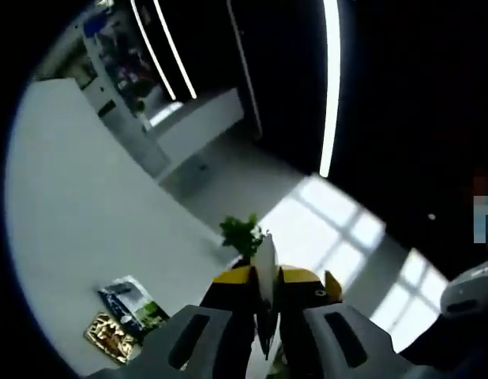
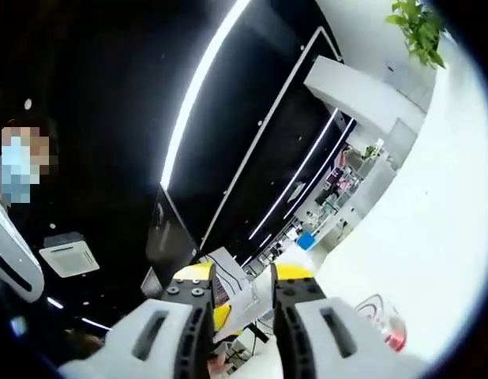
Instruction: Arrange the skincare products in the storage area until every visible bottle or jar stands upright without overlapping.
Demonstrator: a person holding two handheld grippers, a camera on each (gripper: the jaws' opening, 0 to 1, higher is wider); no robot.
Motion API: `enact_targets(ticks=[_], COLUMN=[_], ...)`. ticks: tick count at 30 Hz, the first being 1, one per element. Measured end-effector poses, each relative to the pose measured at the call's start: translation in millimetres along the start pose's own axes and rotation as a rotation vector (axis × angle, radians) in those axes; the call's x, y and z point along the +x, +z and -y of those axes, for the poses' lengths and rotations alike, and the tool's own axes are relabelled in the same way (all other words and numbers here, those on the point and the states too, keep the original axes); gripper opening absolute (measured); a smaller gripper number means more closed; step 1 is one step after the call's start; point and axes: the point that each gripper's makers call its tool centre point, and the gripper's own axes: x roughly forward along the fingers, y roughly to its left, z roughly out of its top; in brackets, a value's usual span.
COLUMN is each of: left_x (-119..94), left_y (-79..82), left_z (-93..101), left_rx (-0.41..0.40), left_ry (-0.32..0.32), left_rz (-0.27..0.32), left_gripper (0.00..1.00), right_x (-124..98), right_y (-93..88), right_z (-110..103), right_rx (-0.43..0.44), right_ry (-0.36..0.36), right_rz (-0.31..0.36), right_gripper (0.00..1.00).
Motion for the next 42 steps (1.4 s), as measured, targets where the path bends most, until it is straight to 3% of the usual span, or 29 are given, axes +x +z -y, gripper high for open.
enact_targets(ticks=[5,15,20,30,42], left_x=[-0.9,-2.8,-4.1,-9.0,-14.4], left_y=[-14.9,-33.9,-45.6,-67.4,-87.0], left_z=[-15.3,-26.2,-30.3,-31.0,-32.7], left_rx=[0.073,0.140,0.214,0.280,0.282], left_ry=[0.102,0.184,0.216,0.226,0.228], left_rz=[-0.098,-0.220,-0.302,-0.451,-0.555], left_gripper=[0.05,0.04,0.05,0.05,0.05], right_x=[-2.7,-7.9,-9.5,-13.0,-12.6], right_y=[5.4,13.0,14.5,17.0,14.7], right_z=[4.2,10.0,11.1,14.7,16.3], right_rx=[-0.017,-0.033,-0.039,-0.042,-0.042], right_ry=[-0.026,-0.061,-0.069,-0.091,-0.097], right_rz=[0.023,0.053,0.061,0.071,0.063], right_gripper=[0.27,0.26,0.26,0.25,0.23])
